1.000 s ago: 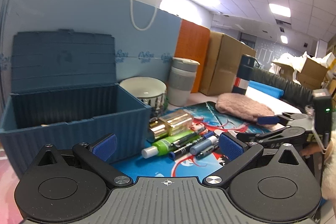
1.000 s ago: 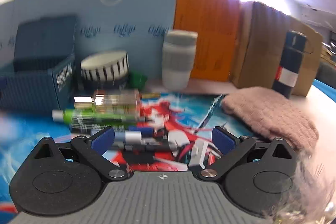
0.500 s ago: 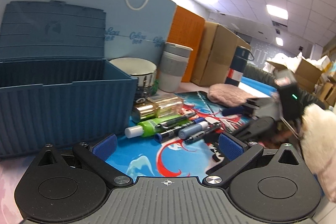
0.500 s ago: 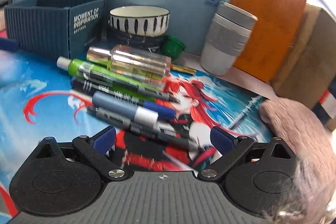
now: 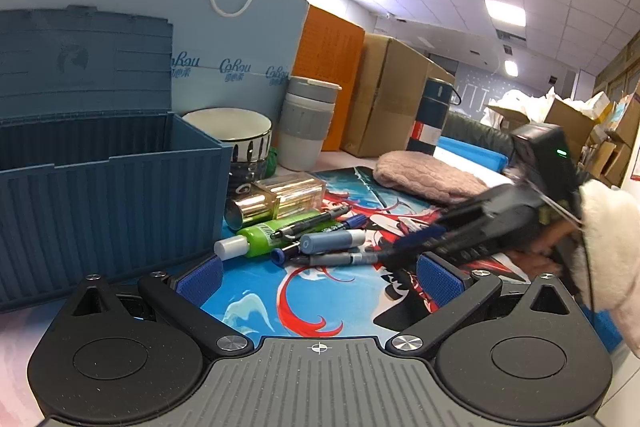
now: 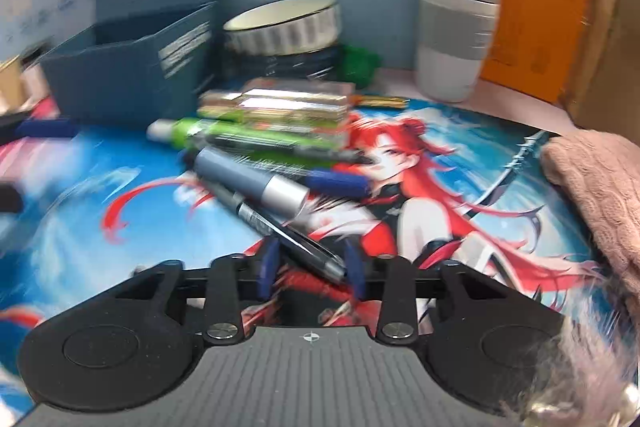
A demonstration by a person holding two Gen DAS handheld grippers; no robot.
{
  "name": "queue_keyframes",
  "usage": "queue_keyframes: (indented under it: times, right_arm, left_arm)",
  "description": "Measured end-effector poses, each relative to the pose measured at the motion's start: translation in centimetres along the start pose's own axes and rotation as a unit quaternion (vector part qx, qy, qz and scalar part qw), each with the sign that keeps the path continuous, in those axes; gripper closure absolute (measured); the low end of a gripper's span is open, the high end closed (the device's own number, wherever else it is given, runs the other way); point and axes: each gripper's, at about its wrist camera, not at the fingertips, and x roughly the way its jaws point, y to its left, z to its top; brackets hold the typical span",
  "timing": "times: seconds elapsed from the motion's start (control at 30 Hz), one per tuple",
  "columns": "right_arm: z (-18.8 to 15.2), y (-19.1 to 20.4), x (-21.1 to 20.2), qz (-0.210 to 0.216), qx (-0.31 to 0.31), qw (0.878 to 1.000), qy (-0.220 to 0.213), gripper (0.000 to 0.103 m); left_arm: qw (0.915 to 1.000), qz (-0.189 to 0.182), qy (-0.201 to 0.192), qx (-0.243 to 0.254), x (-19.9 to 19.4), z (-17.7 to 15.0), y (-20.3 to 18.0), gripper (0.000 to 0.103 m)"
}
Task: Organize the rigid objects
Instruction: 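Grasp the dark pen on the mat with the right tool, then carry the dark pen with the right tool into the blue box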
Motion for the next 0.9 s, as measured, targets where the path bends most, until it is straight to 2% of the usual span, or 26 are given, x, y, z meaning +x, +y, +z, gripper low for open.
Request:
queue_keyframes:
  times: [0.1, 0.2, 0.33, 0.53, 0.67, 0.7, 0.8, 0.9]
  right_arm:
    - [-0.5, 1.6, -0.8, 0.031, -0.022, 0.999, 0.015, 0.081]
    - [-0.6, 3.4, -1.2, 0.069, -0.046, 0.996, 0.029, 0.081]
    - [0.1, 5.3, -0.3, 0.073, -0.064, 0.995, 0.03, 0.076]
    - [2.2, 7.2, 2.0, 0.062, -0.072, 0.995, 0.023, 0.076]
    - [3.7, 7.7, 3.4, 0.066, -0.073, 0.995, 0.026, 0.072]
    - [4.0, 8.0, 3.6, 0.069, -0.076, 0.994, 0.028, 0.075]
    - [4.5, 8.3, 3.9, 0.084, -0.074, 0.993, 0.029, 0.092]
    - [4.1, 8.7, 3.0, 0.076, -0.07, 0.995, 0.001, 0.093]
  left_arm:
    - [0.9998, 0.008, -0.001, -0.019, 0.0, 0.2, 0.7, 0.0]
    - [0.9991, 0.015, -0.008, -0.039, -0.3, 0.4, 1.4, 0.0]
    - [0.997, 0.027, -0.019, -0.071, -0.7, 0.7, 2.5, 0.0]
    - [0.9924, 0.033, -0.03, -0.115, -1.2, 1.4, 4.1, 0.0]
    - [0.9918, 0.033, -0.029, -0.12, -1.3, 1.8, 4.3, 0.0]
    - [0.9921, 0.034, -0.028, -0.117, -1.4, 1.9, 4.2, 0.0]
    - [0.9931, 0.037, -0.029, -0.108, -1.6, 2.2, 3.9, 0.0]
    - [0.9936, 0.041, -0.04, -0.097, -2.3, 2.7, 3.7, 0.0]
